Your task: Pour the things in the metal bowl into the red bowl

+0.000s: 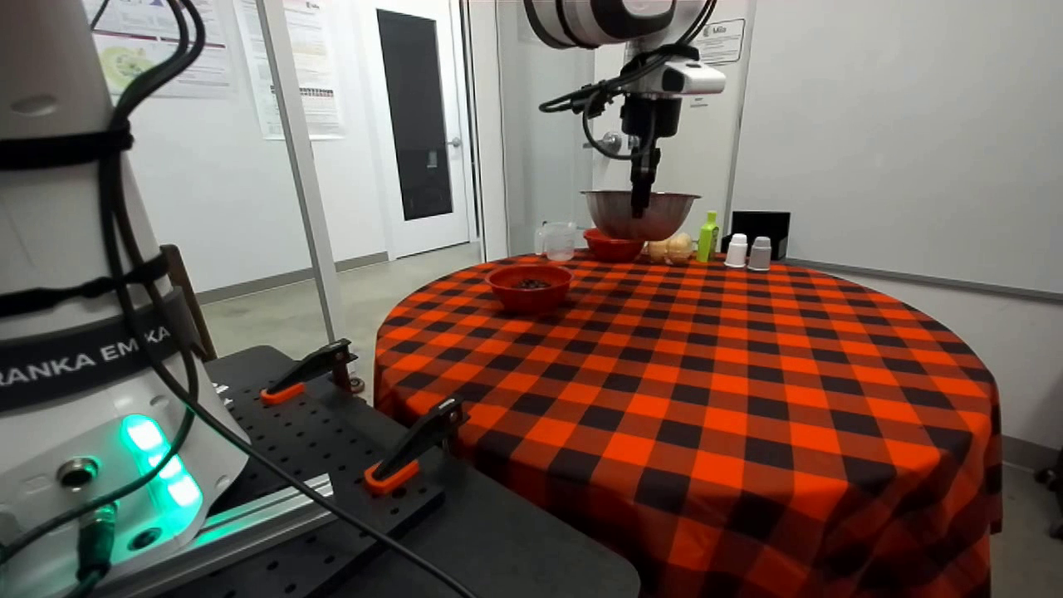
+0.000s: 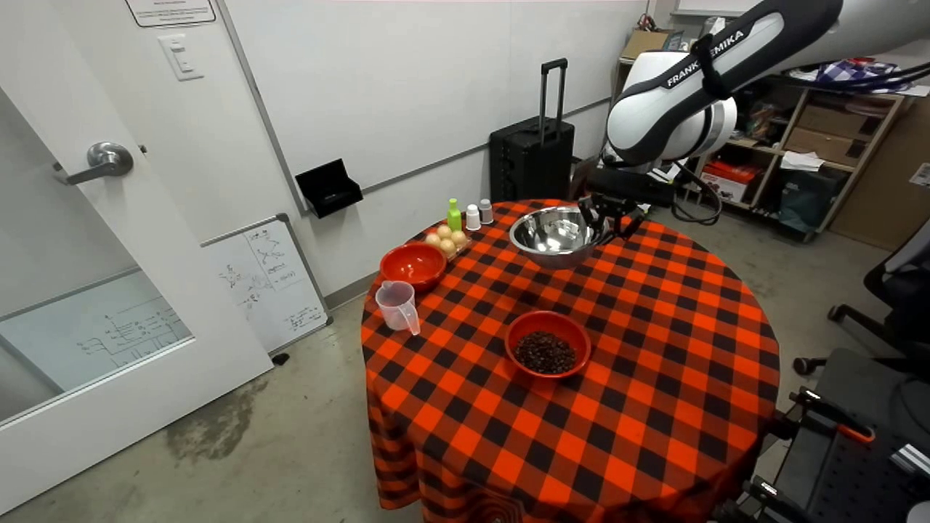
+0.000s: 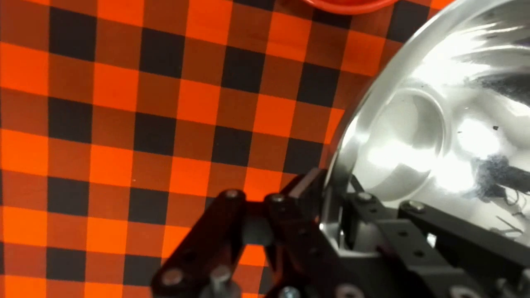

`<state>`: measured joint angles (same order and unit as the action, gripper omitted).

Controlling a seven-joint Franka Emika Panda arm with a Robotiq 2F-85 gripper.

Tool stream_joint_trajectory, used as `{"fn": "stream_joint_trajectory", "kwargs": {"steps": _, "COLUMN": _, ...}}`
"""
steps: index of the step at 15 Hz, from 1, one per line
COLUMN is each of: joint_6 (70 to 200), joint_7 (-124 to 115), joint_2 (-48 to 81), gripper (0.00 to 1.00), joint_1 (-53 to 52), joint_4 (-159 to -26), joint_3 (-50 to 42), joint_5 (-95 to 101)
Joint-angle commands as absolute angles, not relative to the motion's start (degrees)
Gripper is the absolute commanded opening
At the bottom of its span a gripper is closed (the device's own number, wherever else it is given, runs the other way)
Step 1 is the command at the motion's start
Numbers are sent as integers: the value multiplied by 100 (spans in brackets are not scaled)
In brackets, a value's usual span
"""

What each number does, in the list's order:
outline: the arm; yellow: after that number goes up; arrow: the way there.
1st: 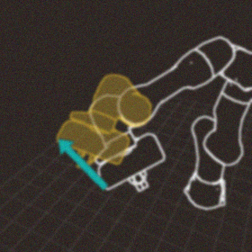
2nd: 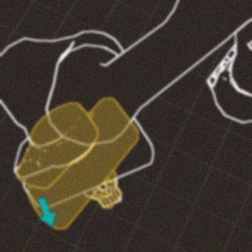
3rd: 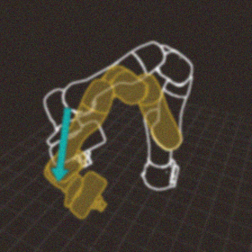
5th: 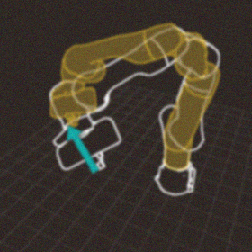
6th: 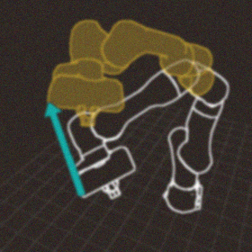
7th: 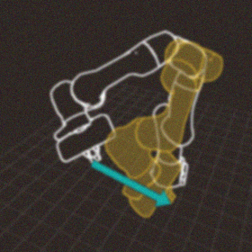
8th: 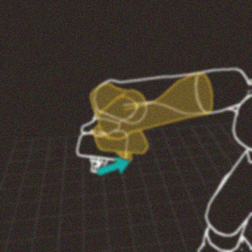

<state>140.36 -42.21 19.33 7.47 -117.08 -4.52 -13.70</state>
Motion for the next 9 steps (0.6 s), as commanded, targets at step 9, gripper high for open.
{"fn": "stream_joint_trajectory", "kwargs": {"steps": 9, "joint_6": 16384, "joint_7": -3184, "joint_2": 1750, "gripper": 2, "joint_1": 1062, "joint_4": -13820, "joint_3": -220, "joint_5": -3828}}
